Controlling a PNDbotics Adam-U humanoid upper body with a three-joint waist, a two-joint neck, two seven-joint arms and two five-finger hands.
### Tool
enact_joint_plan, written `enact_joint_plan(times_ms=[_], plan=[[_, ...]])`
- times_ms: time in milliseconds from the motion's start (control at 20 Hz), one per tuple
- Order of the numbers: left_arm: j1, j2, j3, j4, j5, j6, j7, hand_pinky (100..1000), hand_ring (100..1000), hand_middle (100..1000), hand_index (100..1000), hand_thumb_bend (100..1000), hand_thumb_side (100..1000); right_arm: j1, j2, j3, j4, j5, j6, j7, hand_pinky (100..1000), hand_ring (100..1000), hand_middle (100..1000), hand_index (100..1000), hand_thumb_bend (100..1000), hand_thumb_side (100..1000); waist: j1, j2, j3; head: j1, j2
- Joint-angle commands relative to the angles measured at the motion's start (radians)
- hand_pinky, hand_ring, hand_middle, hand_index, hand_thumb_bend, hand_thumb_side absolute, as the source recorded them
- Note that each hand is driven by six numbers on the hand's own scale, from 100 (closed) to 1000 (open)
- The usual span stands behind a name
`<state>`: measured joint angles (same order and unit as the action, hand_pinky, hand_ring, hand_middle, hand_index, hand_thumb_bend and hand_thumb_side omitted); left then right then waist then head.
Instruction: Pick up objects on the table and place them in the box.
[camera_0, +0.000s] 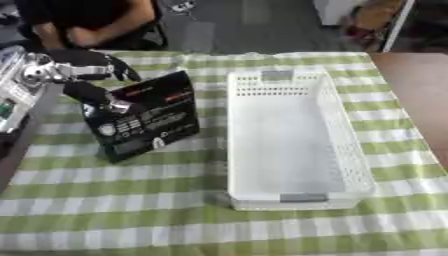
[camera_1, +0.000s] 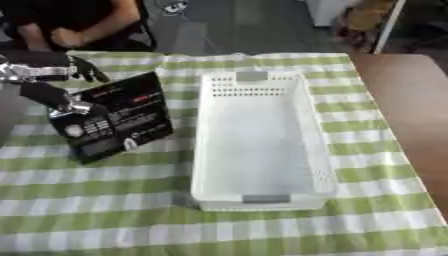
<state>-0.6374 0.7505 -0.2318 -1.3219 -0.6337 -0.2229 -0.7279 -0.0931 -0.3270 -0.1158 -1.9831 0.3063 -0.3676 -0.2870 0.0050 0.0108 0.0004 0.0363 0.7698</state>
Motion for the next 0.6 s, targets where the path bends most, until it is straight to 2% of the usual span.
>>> enact_joint_plan(times_ms=[50,600], plan=[[-0.025,0.013,0.019,0.0,-0.011,0.005,0.006,856,846,874,943,1000,860,-0.002,-0.023,-0.002,-0.017,-0.004,-0.002,0.003,760,806,770,883,100,759,0.001,-0.006,-0.001,0.008,0.0],[-0.05,-0.006,0.006,0.031,-0.038,0.0,0.001,863,850,872,944,1000,865,-0.002,-0.023,-0.001,-0.017,-0.007,-0.003,0.005,760,807,770,883,100,758,0.001,-0.007,-0.004,0.006,0.0]])
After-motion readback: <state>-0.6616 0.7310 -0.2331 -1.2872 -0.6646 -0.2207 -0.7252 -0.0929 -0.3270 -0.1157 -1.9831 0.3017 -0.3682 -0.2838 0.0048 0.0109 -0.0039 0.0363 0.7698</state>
